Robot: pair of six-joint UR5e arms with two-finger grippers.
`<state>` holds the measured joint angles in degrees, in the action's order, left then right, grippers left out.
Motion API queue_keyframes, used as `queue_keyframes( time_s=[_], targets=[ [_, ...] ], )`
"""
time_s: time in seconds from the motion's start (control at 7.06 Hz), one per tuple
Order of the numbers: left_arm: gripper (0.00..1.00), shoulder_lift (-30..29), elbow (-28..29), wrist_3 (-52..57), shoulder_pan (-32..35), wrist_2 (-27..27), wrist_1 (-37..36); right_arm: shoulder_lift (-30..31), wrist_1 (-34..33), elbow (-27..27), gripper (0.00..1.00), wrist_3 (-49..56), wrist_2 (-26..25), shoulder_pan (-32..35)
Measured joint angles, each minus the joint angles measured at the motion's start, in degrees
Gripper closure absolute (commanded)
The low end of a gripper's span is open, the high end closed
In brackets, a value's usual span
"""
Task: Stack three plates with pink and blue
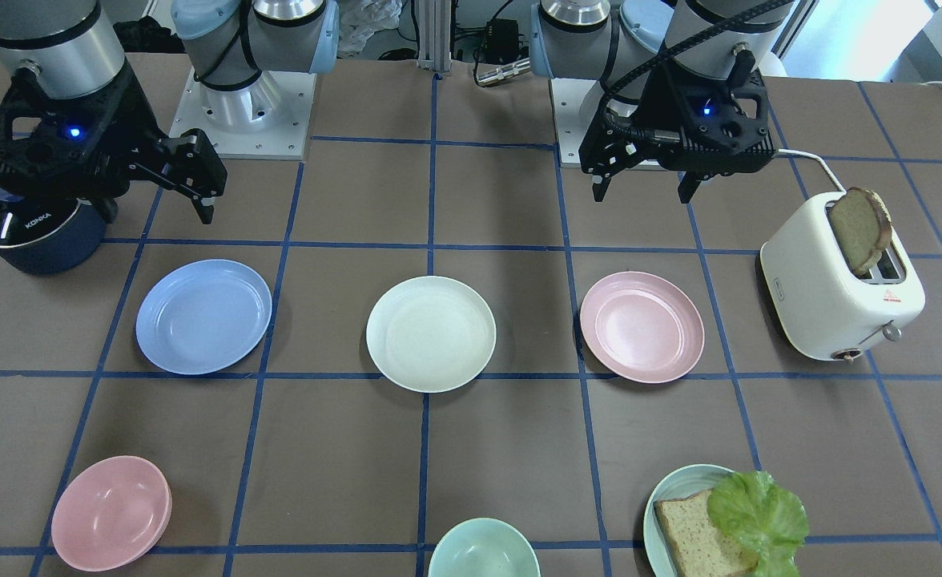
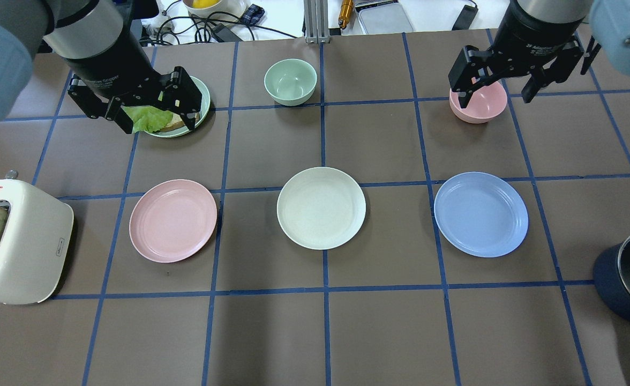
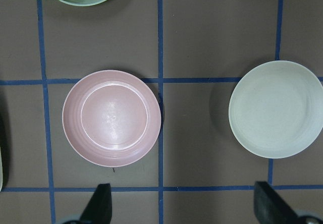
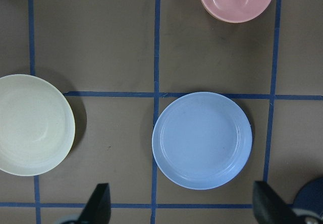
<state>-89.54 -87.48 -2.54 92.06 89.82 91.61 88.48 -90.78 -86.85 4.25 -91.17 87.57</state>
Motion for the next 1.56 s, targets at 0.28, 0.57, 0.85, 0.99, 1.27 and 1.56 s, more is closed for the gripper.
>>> queue_keyframes(
  time_s=[0.28,0.57,0.85,0.99,1.27,1.56],
  targets=[
    [0.00,-0.18,-0.04,0.09,-0.01,0.05,-0.03,-0.29,0.23,0.66,0.00,1.81,0.05,-2.95],
    [0.00,-0.43,-0.06,0.17,-0.11,0.05,-0.10,-1.45,0.19,0.30,0.00,2.22,0.20,-4.18],
    [0.00,-1.45,-0.42,0.30,-0.20,-0.20,-0.93,-5.55,0.38,-0.05,0.00,2.42,0.23,-5.97],
    [0.00,-1.98,-1.01,0.47,-0.24,-0.24,-1.58,-7.35,0.59,-0.24,0.00,2.48,0.01,-7.37],
    [0.00,-3.06,-3.07,0.88,-0.29,-0.20,-3.26,-9.28,0.60,-3.39,0.00,2.51,-0.62,-10.63],
    [0.00,-4.63,-7.94,0.90,-0.30,0.00,-10.34,-9.95,-3.24,-9.72,0.00,3.89,-0.44,-14.06]
  ],
)
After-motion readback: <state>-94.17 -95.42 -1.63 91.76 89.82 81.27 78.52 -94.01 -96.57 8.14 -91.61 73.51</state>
